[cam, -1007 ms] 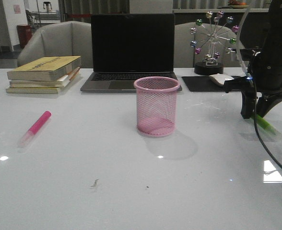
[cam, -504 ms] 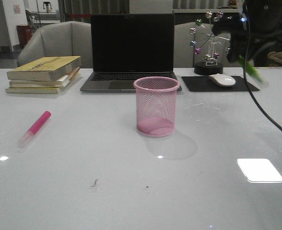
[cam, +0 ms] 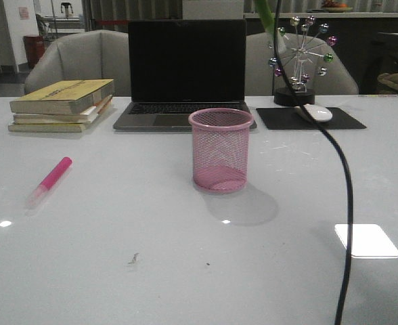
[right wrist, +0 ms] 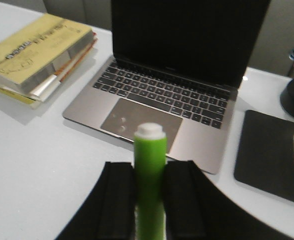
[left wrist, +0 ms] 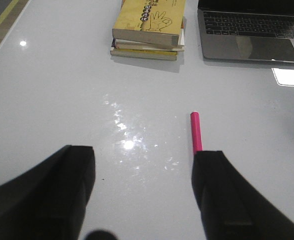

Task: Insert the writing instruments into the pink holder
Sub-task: 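Lift the green highlighter and carry it toward the pink holder, then lower the green highlighter into the pink holder and release it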

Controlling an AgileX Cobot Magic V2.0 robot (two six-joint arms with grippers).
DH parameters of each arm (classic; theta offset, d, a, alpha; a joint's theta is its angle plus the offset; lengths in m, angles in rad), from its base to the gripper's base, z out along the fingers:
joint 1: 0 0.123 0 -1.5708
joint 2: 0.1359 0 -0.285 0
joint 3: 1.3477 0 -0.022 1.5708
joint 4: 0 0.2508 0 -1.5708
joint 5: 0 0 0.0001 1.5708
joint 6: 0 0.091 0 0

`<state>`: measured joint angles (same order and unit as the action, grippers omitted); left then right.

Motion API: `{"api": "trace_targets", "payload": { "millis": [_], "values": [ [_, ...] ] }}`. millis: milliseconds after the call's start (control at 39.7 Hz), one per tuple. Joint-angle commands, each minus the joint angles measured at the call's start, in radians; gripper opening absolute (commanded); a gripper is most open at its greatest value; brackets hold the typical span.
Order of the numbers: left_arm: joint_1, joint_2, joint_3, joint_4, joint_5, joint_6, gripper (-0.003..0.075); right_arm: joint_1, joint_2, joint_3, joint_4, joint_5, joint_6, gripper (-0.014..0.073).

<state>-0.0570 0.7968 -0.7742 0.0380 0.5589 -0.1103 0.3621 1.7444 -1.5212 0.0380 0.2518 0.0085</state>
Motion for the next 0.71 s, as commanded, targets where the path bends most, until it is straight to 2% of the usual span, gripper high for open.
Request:
{"api": "trace_targets", "payload": {
  "millis": [0,201,353,680],
  "values": [
    [0.000,-0.002,-0.037,-0.007,-0.077,-0.007,0.0489,0.029,-0.083,0.086,0.021,-0.252,-0.009,0.0030],
    [0.000,-0.002,-0.037,-0.007,-0.077,-0.007,0.0489,0.078,-0.060,0.282,0.018,-0.570,-0.009,0.0029],
    [0.000,-0.002,-0.037,-0.007,-0.077,-0.007,0.0489,0.100,0.003,0.350,-0.018,-0.784,-0.009,0.0029],
    [0.000,-0.002,-0.037,-0.007,-0.077,-0.007,0.0489,0.108,0.071,0.352,-0.017,-0.757,-0.009,0.0034]
  ]
}}
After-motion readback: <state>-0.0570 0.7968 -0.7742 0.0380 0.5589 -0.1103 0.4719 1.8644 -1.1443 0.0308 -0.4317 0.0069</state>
